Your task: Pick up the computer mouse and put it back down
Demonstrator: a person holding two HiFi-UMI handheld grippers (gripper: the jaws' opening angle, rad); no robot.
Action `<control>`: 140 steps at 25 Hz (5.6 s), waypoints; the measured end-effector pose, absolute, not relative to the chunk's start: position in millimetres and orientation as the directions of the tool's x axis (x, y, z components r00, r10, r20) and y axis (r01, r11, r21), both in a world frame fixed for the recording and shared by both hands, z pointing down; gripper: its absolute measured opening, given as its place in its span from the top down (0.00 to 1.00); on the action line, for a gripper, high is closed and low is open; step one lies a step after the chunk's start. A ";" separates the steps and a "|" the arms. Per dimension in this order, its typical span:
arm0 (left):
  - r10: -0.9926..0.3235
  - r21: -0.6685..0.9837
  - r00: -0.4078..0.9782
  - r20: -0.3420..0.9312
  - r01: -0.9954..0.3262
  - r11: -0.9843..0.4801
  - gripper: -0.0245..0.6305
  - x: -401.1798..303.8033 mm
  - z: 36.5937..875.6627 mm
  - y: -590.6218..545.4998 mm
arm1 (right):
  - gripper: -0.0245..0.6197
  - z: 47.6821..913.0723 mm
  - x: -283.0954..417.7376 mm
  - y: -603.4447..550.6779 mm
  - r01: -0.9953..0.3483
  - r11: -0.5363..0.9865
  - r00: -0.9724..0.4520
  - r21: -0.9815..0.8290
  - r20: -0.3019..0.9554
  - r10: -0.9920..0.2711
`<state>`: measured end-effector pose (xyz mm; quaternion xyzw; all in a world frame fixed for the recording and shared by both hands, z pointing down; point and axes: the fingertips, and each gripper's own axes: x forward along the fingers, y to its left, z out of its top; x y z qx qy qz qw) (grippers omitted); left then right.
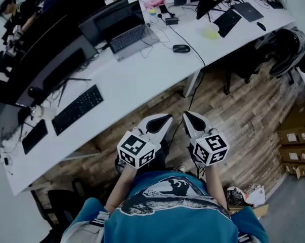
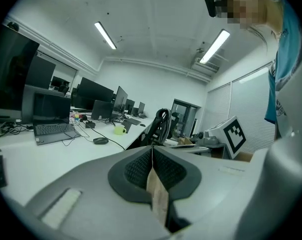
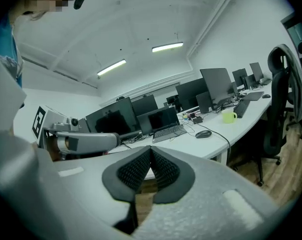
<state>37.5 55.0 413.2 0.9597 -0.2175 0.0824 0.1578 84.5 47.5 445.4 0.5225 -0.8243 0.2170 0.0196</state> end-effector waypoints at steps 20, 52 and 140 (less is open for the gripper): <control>-0.283 0.309 0.937 0.206 -0.337 -0.889 0.94 5.1 416.0 -100.6 | 0.96 453.9 58.5 -90.3 -0.920 0.220 -0.330 -0.324 0.340 -0.881; -0.507 0.350 0.837 0.205 -0.546 -0.761 0.94 76.3 419.3 -222.0 | 0.96 479.0 149.0 -230.6 -0.860 0.392 -0.501 -0.328 0.387 -0.774; -0.709 0.356 0.659 0.253 -0.744 -0.565 0.94 -15.7 428.4 -208.8 | 0.47 472.2 91.4 -278.6 -0.730 0.670 -0.647 -0.136 0.453 -0.613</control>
